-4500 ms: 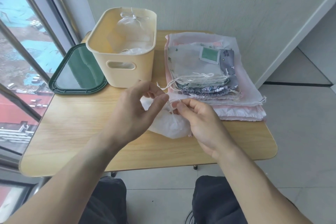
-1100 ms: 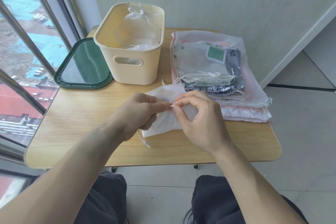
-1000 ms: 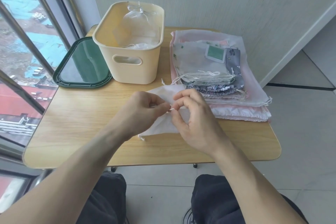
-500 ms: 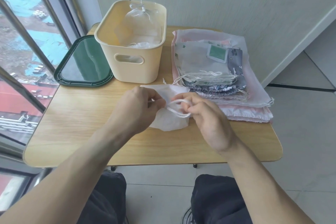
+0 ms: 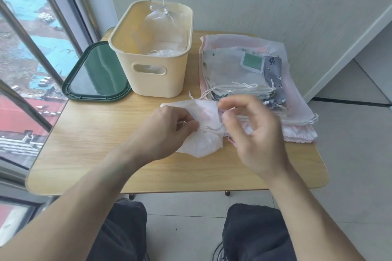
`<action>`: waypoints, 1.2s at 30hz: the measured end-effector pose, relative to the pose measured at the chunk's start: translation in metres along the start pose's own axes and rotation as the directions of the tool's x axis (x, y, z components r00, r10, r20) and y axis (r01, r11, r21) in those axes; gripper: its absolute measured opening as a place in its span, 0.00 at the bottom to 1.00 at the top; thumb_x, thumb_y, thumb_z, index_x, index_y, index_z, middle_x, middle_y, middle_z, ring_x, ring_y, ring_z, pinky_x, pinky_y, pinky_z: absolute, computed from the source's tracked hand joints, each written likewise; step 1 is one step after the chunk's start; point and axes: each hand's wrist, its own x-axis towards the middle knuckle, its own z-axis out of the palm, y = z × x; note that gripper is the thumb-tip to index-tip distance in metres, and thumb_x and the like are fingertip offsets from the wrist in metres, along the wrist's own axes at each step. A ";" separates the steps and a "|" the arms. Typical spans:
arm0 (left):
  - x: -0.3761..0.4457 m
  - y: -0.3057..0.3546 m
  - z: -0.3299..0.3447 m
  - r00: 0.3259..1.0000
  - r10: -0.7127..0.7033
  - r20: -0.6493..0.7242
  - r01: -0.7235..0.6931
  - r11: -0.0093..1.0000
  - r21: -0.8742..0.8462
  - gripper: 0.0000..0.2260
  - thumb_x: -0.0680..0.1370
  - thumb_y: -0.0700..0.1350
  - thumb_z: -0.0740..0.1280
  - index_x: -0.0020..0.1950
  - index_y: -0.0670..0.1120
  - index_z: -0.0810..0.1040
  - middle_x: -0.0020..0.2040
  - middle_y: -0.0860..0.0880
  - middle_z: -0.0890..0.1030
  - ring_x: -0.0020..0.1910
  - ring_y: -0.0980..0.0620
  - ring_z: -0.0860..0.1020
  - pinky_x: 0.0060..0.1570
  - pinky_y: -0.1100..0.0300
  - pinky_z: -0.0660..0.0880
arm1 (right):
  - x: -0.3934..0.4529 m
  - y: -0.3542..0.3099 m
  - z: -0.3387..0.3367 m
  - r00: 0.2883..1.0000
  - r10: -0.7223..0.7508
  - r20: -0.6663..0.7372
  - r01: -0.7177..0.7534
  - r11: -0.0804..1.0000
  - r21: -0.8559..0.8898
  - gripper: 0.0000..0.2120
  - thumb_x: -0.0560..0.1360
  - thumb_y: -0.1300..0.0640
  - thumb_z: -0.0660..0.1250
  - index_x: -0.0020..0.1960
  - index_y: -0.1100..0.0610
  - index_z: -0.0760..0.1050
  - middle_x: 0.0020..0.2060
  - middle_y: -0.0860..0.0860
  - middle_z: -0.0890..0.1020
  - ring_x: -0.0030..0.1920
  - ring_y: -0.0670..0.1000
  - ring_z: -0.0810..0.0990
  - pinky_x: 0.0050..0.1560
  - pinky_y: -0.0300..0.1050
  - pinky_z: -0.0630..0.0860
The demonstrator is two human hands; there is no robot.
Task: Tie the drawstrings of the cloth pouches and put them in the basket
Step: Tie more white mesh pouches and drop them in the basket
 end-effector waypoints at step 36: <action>0.007 0.008 0.000 0.939 -0.079 0.334 0.295 0.683 -0.668 0.20 0.84 0.52 0.59 0.37 0.40 0.71 0.36 0.39 0.78 0.22 0.53 0.59 0.20 0.66 0.54 | 0.000 0.013 0.004 0.801 0.385 0.459 -0.267 0.915 -0.301 0.08 0.78 0.55 0.70 0.40 0.54 0.78 0.27 0.40 0.76 0.30 0.40 0.73 0.32 0.32 0.68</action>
